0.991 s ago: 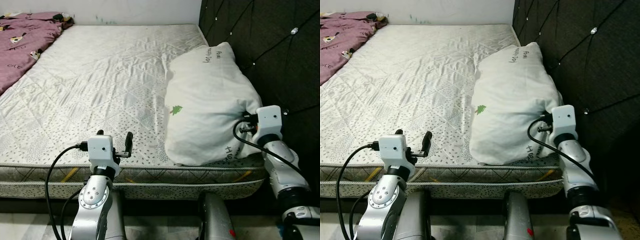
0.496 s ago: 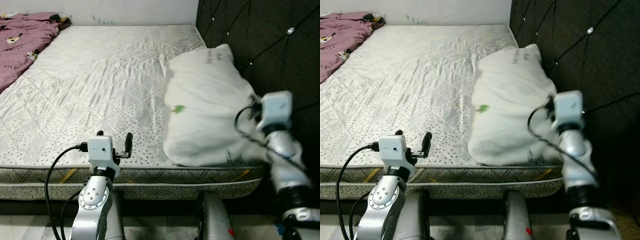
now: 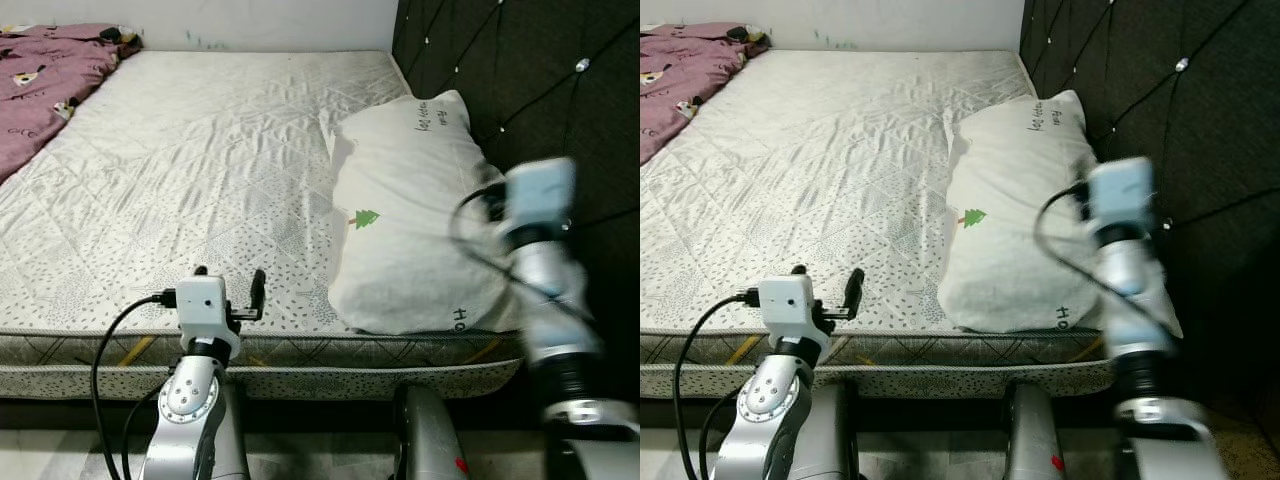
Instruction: Clean up the room
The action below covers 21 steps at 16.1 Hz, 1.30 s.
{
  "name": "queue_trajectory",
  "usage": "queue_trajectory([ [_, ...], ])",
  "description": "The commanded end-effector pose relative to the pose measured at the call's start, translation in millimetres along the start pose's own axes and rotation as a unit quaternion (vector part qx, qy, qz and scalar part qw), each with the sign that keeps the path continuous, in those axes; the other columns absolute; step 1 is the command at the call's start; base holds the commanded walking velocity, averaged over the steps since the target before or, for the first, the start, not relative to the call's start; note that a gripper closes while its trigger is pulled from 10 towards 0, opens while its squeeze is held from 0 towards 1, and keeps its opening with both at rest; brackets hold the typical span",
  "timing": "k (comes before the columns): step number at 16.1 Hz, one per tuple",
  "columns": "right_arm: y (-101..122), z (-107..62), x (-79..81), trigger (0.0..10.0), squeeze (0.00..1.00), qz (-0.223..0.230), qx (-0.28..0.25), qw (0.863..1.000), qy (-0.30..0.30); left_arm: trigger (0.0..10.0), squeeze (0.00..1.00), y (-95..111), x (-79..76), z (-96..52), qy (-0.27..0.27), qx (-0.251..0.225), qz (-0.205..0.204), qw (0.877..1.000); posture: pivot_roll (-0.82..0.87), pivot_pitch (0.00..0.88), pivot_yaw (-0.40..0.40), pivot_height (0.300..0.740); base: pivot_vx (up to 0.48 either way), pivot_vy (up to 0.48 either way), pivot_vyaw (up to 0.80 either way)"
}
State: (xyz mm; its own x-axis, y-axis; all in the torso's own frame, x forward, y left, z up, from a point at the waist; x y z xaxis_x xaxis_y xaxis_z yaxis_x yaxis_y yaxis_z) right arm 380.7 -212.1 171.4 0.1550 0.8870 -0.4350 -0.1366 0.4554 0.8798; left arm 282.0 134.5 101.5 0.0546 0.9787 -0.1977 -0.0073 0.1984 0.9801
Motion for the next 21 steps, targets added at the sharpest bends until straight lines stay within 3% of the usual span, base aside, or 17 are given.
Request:
queue_trajectory([
  [1, -14, 0.5, 7.3, 10.0, 1.00, 0.009, 0.052, 0.999, 0.009, 10.0, 0.00, 2, 0.6, -0.3, 0.001, 0.000, 0.002, 1.000, 0.05, 0.036, -0.001, 0.527, 0.000, 0.000, 0.00],
  [3, -54, -18.3, 38.4, 10.0, 1.00, 0.037, 0.165, 0.983, 0.073, 10.0, 0.00, 1, 3.8, -1.6, 0.005, 0.002, 0.005, 1.000, 0.06, 0.036, -0.003, 0.527, 0.000, 0.000, 0.00],
  [5, -73, -33.6, 52.1, 10.0, 1.00, 0.036, 0.205, 0.972, 0.107, 10.0, 0.00, 1, 3.8, -1.7, 0.006, 0.004, 0.005, 1.000, 0.06, 0.038, -0.007, 0.527, 0.000, 0.000, 0.00],
  [7, -80, -38.8, 55.4, 10.0, 1.00, 0.041, 0.218, 0.968, 0.114, 10.0, 0.00, -1, 1.4, -0.6, 0.005, 0.007, 0.004, 1.000, 0.05, 0.033, -0.005, 0.527, 0.000, 0.000, 0.00],
  [9, -63, -28.4, 46.5, 10.0, 1.00, 0.079, 0.174, 0.979, 0.071, 10.0, 0.00, -3, 0.2, 0.9, 0.003, 0.011, 0.008, 1.000, 0.05, 0.024, -0.004, 0.527, 0.000, 0.000, 0.00],
  [10, -36, -19.5, 45.7, 10.0, 0.76, 0.091, 0.101, 0.988, 0.078, 10.0, 0.00, 0, 0.1, 4.0, 0.003, 0.002, 0.008, 1.000, 0.04, 0.010, -0.003, 0.527, 0.000, 0.000, 0.00],
  [12, -19, -16.6, 45.5, 10.0, 0.11, 0.088, 0.059, 0.991, 0.079, 10.0, 0.00, 4, 0.9, 6.8, 0.005, -0.007, 0.008, 1.000, 0.04, 0.001, -0.003, 0.527, 0.000, 0.000, 0.00],
  [13, 3, -14.1, 39.9, 10.0, 0.00, 0.089, 0.007, 0.995, 0.050, 10.0, 0.00, 0, 0.9, 7.3, 0.009, -0.002, 0.010, 1.000, 0.04, 0.000, -0.007, 0.527, 0.000, 0.000, 0.00],
  [15, 22, -14.3, 43.0, 10.0, 0.00, 0.115, -0.029, 0.992, 0.050, 10.0, 0.00, -5, -1.1, 4.1, 0.007, 0.001, 0.013, 1.000, 0.04, 0.000, -0.008, 0.527, 0.000, 0.000, 0.00],
  [18, 53, -13.0, 55.2, 10.0, 0.00, 0.137, -0.090, 0.983, 0.079, 10.0, 0.00, 5, 7.2, 17.6, 0.021, -0.019, 0.013, 1.000, 0.04, 0.000, -0.003, 0.527, 0.000, 0.000, 0.00],
  [21, 68, -5.4, 57.8, 10.0, 0.00, 0.152, -0.109, 0.979, 0.085, 10.0, 0.00, 11, 4.4, 29.4, 0.013, -0.033, 0.013, 0.999, 0.03, 0.000, 0.004, 0.549, 0.000, 0.000, 0.00],
])
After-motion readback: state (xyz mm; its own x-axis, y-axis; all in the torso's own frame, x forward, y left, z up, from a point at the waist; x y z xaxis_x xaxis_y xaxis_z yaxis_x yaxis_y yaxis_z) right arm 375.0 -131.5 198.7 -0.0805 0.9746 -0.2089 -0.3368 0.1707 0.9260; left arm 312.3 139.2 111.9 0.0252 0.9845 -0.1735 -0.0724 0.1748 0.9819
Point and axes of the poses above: a point about 5 cm out from each wrist's last joint towards the gripper, its own z axis pointing out of the wrist towards the gripper, its own y axis along the axis of the wrist's last joint, x = y × z, the point moved 2 cm from there along z, pointing out of the wrist towards the gripper, and after that the axes turned 9 degrees about -z, right-handed, at the moved point
